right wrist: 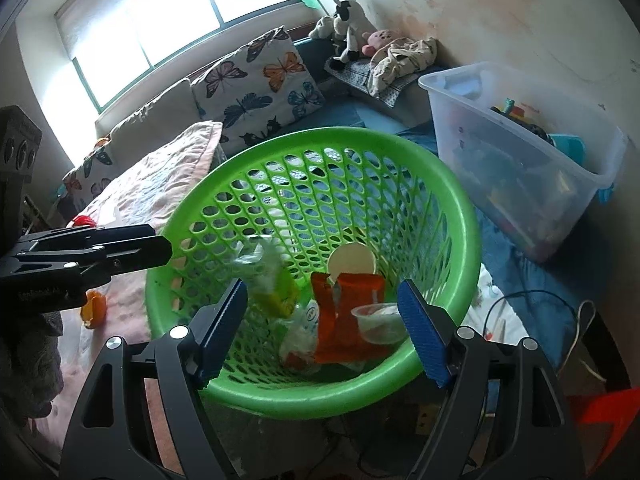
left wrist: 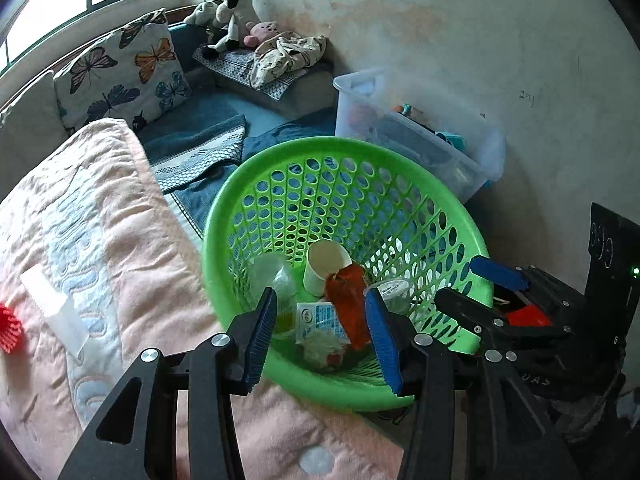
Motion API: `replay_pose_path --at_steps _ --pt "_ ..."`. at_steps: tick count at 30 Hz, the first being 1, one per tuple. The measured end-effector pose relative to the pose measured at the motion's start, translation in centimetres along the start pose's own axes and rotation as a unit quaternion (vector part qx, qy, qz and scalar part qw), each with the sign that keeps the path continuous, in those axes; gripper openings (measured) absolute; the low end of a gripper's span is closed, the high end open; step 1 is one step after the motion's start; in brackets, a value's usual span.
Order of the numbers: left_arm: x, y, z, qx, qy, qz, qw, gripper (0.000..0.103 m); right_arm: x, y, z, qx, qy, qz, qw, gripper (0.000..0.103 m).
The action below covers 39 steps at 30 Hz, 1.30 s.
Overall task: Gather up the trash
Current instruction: 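Release the drink bottle into the green basket with the left gripper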
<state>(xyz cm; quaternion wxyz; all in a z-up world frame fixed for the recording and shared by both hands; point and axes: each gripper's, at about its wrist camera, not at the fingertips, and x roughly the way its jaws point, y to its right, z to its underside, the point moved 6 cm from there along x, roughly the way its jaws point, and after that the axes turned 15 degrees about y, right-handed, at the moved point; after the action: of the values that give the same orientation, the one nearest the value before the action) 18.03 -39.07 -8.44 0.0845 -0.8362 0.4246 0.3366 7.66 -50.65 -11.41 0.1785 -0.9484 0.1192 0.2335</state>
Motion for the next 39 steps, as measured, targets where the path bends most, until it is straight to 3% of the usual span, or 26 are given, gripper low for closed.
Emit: replay_pose_path --at_steps 7,10,23,39 --pt "-3.5 -1.6 0.9 -0.010 0.027 -0.024 0.9993 0.048 -1.4 -2.4 0.1 -0.015 0.004 -0.018 1.000 0.078" --pt "-5.2 -2.8 1.5 -0.021 0.040 -0.038 0.9983 0.057 -1.8 -3.9 0.2 -0.026 0.003 -0.031 0.999 0.078" --pt "-11.9 -8.8 4.8 -0.072 0.078 -0.087 0.9906 0.076 -1.5 -11.7 1.7 -0.067 -0.017 -0.092 0.993 0.078" --pt "-17.8 -15.4 9.8 -0.139 0.099 -0.143 0.9750 0.082 0.4 -20.1 3.9 -0.124 -0.049 -0.156 0.979 0.079"
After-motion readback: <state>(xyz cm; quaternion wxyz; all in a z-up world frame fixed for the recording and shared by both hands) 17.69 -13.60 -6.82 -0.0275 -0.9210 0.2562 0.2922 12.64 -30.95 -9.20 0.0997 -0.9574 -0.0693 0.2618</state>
